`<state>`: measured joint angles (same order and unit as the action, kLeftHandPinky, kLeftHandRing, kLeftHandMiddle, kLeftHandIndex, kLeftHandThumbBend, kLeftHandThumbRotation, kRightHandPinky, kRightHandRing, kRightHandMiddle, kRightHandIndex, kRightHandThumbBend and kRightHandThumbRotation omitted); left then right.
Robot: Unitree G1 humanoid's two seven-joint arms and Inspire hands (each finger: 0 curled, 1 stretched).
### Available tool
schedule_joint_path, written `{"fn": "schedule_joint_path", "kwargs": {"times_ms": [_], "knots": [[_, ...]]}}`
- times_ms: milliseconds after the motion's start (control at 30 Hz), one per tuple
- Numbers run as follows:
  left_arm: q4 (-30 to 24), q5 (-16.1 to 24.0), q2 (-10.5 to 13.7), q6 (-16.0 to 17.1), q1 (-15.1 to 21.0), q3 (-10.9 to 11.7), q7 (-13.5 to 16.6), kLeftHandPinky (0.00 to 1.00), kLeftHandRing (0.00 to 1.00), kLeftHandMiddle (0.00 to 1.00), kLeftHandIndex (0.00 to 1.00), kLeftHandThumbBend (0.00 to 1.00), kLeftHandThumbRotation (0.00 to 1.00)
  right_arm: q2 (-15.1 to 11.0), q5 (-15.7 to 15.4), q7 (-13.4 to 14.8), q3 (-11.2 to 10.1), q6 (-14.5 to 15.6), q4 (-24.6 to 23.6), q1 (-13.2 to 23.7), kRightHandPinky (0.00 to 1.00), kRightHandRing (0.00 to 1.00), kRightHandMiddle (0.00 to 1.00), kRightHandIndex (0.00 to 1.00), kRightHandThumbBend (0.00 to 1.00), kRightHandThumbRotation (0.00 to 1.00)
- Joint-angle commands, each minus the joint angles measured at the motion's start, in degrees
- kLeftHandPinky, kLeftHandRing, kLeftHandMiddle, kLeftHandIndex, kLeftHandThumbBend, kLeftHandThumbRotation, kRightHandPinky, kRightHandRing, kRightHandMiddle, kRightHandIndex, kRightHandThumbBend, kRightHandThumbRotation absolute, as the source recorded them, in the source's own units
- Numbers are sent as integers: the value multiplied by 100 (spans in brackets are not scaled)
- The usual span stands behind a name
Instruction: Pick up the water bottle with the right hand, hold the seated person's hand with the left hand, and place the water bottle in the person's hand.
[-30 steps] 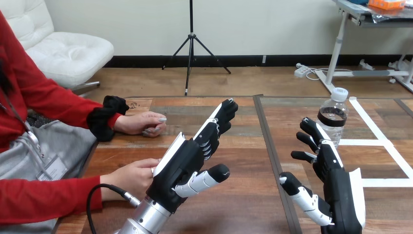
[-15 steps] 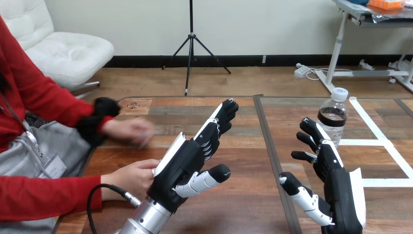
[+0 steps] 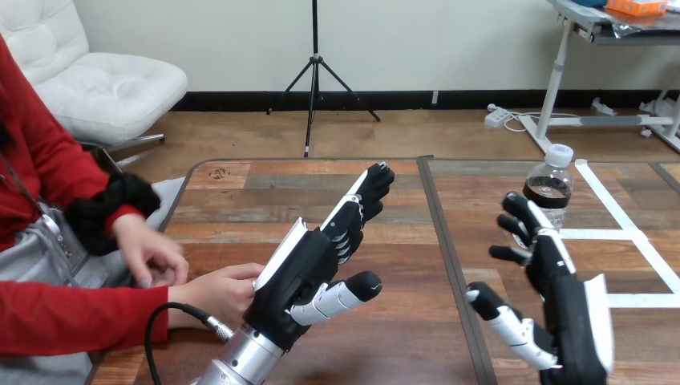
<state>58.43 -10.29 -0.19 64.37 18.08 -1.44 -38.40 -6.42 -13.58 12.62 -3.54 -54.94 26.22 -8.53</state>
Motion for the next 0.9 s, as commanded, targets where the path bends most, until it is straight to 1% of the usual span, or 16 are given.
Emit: {"fn": "schedule_joint_path", "kwargs": {"times_ms": [0,133,467,500,567,633,800,867], "knots": [[-57,65,-35,40,268,20,79,100,100,100,100,100,78,-205,147,-57,-161,-64,-454,476,69,85,89,88,100,72],[-44,113,-40,70,267,18,121,100,100,100,100,100,78,-282,309,-148,-183,-54,-519,510,67,84,89,87,100,72],[-66,146,-76,25,257,22,141,100,100,100,100,100,77,-511,629,-400,-325,202,-850,596,60,80,87,87,100,70],[-65,142,-80,24,258,24,136,100,100,100,100,100,77,-533,650,-421,-340,212,-866,609,58,80,86,87,100,70],[-66,93,-100,1,262,30,80,100,100,100,100,100,76,-709,659,-471,-474,327,-1026,713,55,78,86,87,100,69],[-68,71,-110,-14,263,34,58,100,100,100,100,100,76,-801,674,-512,-547,403,-1122,768,53,76,85,87,100,69],[-64,87,-109,-10,263,42,75,100,100,100,100,100,76,-893,754,-618,-617,503,-1246,827,50,75,85,86,100,68],[-59,96,-108,-5,265,46,84,100,100,100,100,100,77,-944,728,-618,-666,540,-1284,878,50,75,85,86,100,68]]}}
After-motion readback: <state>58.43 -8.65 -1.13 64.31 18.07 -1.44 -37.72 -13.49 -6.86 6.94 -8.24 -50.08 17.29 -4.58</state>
